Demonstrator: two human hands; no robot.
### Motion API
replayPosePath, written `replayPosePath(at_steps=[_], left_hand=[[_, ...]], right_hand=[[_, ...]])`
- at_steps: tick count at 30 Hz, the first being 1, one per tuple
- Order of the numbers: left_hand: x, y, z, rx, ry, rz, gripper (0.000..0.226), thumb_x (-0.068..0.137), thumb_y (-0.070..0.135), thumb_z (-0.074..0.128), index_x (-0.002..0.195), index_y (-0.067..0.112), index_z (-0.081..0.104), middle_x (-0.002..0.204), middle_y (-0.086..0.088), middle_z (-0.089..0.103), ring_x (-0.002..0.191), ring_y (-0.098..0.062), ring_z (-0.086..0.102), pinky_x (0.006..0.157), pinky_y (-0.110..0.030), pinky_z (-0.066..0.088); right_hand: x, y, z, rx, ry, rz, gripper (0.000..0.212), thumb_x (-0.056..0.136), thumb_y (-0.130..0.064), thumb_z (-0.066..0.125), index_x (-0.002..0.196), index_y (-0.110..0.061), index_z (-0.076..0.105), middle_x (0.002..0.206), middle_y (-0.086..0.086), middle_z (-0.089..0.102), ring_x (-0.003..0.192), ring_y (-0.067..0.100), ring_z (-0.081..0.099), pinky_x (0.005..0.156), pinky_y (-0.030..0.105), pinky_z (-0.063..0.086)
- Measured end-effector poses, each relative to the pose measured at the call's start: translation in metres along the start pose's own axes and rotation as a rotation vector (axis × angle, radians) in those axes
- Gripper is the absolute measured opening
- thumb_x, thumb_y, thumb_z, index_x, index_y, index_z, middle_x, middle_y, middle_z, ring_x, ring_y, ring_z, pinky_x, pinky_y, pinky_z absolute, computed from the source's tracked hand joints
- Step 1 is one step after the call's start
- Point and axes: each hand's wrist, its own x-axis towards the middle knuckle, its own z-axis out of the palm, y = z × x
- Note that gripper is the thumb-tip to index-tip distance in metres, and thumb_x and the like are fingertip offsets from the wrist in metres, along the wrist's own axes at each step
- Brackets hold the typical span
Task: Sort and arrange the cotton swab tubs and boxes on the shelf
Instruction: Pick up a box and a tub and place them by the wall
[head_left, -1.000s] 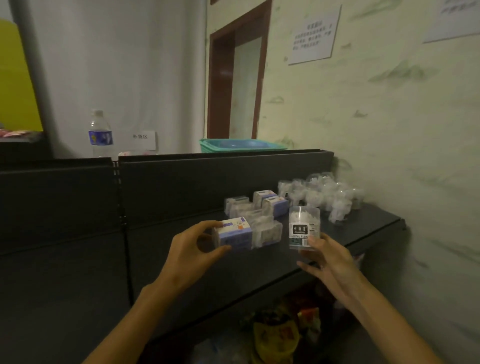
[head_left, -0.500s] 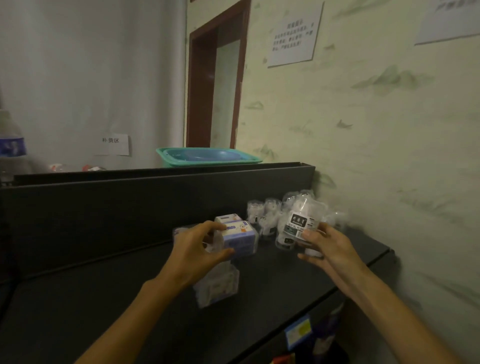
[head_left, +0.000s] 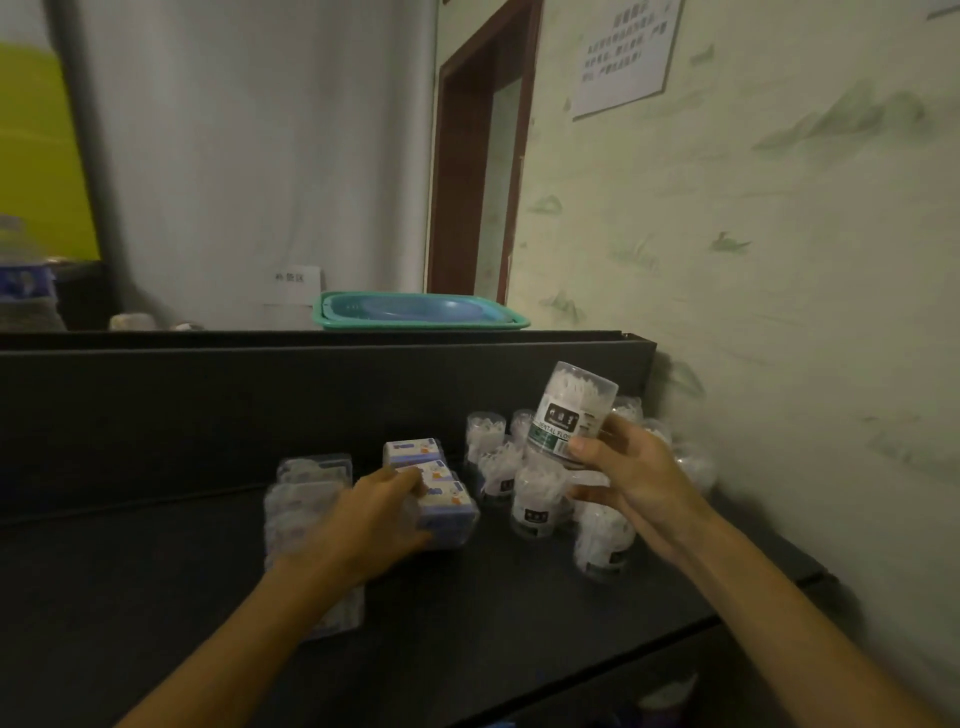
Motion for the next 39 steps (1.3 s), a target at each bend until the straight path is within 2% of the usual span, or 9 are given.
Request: replayPosePath(at_steps=[5, 10, 15, 22, 25, 28, 31, 34, 39], left_hand=[[0.0, 0.016, 0.009, 0.151, -0.008, -0.1, 0.057, 0.087, 0.048, 0.057, 0.135, 0.03, 0.034, 0.14, 0.0, 0.04, 0.122, -0.017, 0.046, 0.104, -0.039, 0.038], [0.0, 0.029, 0.014, 0.363, 0.035, -0.167, 0.057, 0.088, 0.051, 0.053, 0.137, 0.032, 0.031, 0.145, 0.001, 0.034, 0.13, -0.02, 0.036, 0.11, -0.043, 0.024], [-0.006, 0.044, 0.027, 0.397, 0.135, -0.232, 0.062, 0.087, 0.05, 0.054, 0.14, 0.035, 0.026, 0.147, 0.0, 0.03, 0.134, -0.022, 0.03, 0.112, -0.048, 0.018], [-0.031, 0.065, 0.051, 0.29, 0.279, -0.176, 0.054, 0.088, 0.046, 0.055, 0.136, 0.033, 0.035, 0.142, 0.002, 0.035, 0.13, -0.019, 0.034, 0.111, -0.044, 0.024], [-0.045, 0.071, 0.058, 0.268, 0.28, -0.18, 0.052, 0.088, 0.046, 0.054, 0.135, 0.033, 0.036, 0.141, 0.004, 0.036, 0.13, -0.017, 0.034, 0.111, -0.042, 0.022], [-0.052, 0.075, 0.057, 0.253, 0.267, -0.183, 0.05, 0.088, 0.046, 0.054, 0.134, 0.034, 0.037, 0.141, 0.005, 0.036, 0.13, -0.015, 0.034, 0.112, -0.041, 0.023], [-0.054, 0.08, 0.056, 0.237, 0.259, -0.184, 0.049, 0.089, 0.045, 0.053, 0.134, 0.034, 0.038, 0.141, 0.006, 0.035, 0.131, -0.014, 0.033, 0.112, -0.041, 0.023], [-0.054, 0.084, 0.059, 0.232, 0.273, -0.181, 0.047, 0.09, 0.045, 0.053, 0.133, 0.034, 0.039, 0.141, 0.006, 0.036, 0.13, -0.014, 0.034, 0.111, -0.039, 0.024], [-0.047, 0.092, 0.059, 0.223, 0.259, -0.171, 0.046, 0.09, 0.043, 0.053, 0.133, 0.031, 0.042, 0.141, 0.004, 0.038, 0.13, -0.016, 0.035, 0.112, -0.041, 0.024]], right_hand=[[-0.001, 0.019, -0.017, -0.12, -0.119, -0.004, 0.046, 0.077, -0.028, 0.075, 0.119, -0.021, 0.058, 0.113, 0.0, 0.068, 0.103, 0.018, 0.066, 0.082, 0.044, 0.058], [-0.014, 0.044, -0.03, -0.274, -0.19, -0.032, 0.04, 0.078, -0.027, 0.077, 0.114, -0.029, 0.059, 0.107, -0.006, 0.068, 0.098, 0.011, 0.066, 0.071, 0.024, 0.054], [-0.034, 0.061, -0.039, -0.439, -0.231, -0.119, 0.04, 0.076, -0.025, 0.079, 0.11, -0.035, 0.059, 0.103, -0.014, 0.067, 0.093, -0.002, 0.063, 0.073, 0.015, 0.05], [-0.051, 0.076, -0.045, -0.499, -0.285, -0.126, 0.042, 0.076, -0.025, 0.079, 0.107, -0.038, 0.055, 0.098, -0.025, 0.06, 0.095, -0.02, 0.053, 0.074, 0.004, 0.045], [-0.055, 0.085, -0.049, -0.584, -0.304, -0.111, 0.041, 0.074, -0.032, 0.079, 0.109, -0.036, 0.056, 0.097, -0.025, 0.06, 0.093, -0.014, 0.057, 0.076, 0.008, 0.048], [-0.055, 0.095, -0.053, -0.668, -0.296, -0.092, 0.056, 0.068, -0.051, 0.073, 0.118, -0.033, 0.056, 0.108, -0.017, 0.063, 0.101, 0.002, 0.06, 0.087, 0.026, 0.053], [-0.056, 0.095, -0.057, -0.741, -0.273, -0.089, 0.063, 0.063, -0.061, 0.065, 0.119, -0.038, 0.05, 0.112, -0.013, 0.057, 0.107, 0.007, 0.053, 0.094, 0.035, 0.049], [-0.062, 0.091, -0.061, -0.829, -0.241, -0.143, 0.055, 0.071, -0.06, 0.066, 0.117, -0.036, 0.048, 0.108, -0.013, 0.051, 0.105, 0.008, 0.047, 0.094, 0.033, 0.045], [-0.064, 0.081, -0.065, -0.826, -0.046, -0.365, 0.062, 0.07, -0.069, 0.06, 0.119, -0.032, 0.05, 0.107, -0.017, 0.05, 0.1, 0.004, 0.046, 0.087, 0.026, 0.045]])
